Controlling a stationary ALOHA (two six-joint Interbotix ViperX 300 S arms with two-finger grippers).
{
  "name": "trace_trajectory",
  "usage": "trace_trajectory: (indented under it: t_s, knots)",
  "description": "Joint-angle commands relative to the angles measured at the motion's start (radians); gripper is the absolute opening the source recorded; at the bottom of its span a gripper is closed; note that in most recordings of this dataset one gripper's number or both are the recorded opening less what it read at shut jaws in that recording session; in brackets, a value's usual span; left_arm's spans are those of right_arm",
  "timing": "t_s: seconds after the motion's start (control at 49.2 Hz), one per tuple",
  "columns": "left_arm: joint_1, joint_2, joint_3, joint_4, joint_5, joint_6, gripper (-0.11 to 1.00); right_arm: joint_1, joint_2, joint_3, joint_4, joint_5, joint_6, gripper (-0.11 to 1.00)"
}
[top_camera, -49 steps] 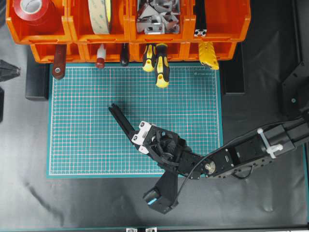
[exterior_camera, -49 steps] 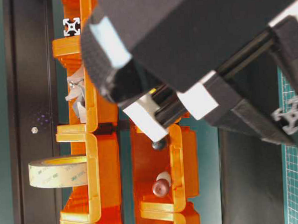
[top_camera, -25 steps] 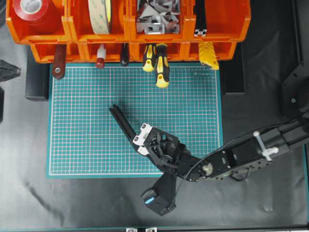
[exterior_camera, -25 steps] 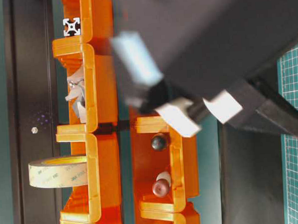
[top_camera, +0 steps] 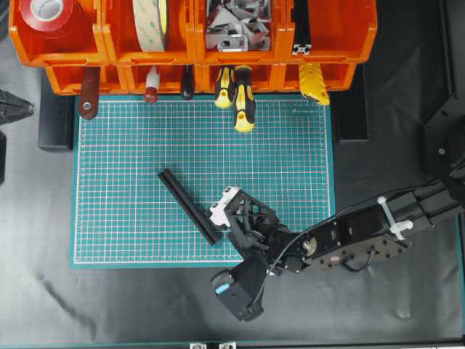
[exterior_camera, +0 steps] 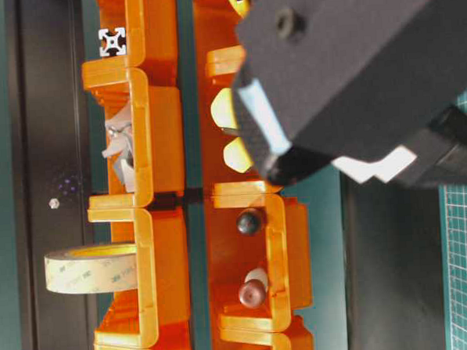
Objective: Pick frame from container rack with right arm.
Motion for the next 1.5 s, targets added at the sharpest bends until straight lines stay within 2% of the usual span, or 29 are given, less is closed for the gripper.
trace_trajectory:
  t_s: [0.0,0.183,0.264,0.508,0.691,1.036,1.321,1.483]
  knots:
    - [0.008,0.002,-0.014,0.003,-0.006,-0.003,0.00,0.003,-0.026,0.002,0.080,-0.012,0.000,0.85]
    - [0.009,-0.003,-0.017,0.003,-0.005,-0.003,0.00,0.003,-0.052,0.015,0.124,0.005,0.008,0.85]
    - [0.009,-0.003,-0.017,0.003,-0.003,-0.003,0.00,-0.002,-0.080,0.008,0.135,0.021,0.048,0.85]
    - [0.009,-0.005,-0.017,0.003,-0.003,-0.003,0.00,-0.023,-0.222,0.012,0.138,0.017,0.337,0.85]
    - [0.009,-0.005,-0.017,0.003,-0.003,-0.006,0.00,-0.020,-0.374,0.072,0.129,-0.009,0.472,0.85]
    - [0.011,-0.009,-0.018,0.003,-0.003,-0.005,0.00,-0.031,-0.634,0.166,0.127,-0.035,0.541,0.84]
    - [0.009,-0.012,-0.020,0.003,-0.005,-0.005,0.00,-0.043,-0.893,0.328,0.127,-0.081,0.637,0.83]
    - [0.011,-0.011,-0.018,0.003,-0.003,-0.003,0.00,-0.046,-1.032,0.400,0.127,-0.083,0.647,0.81]
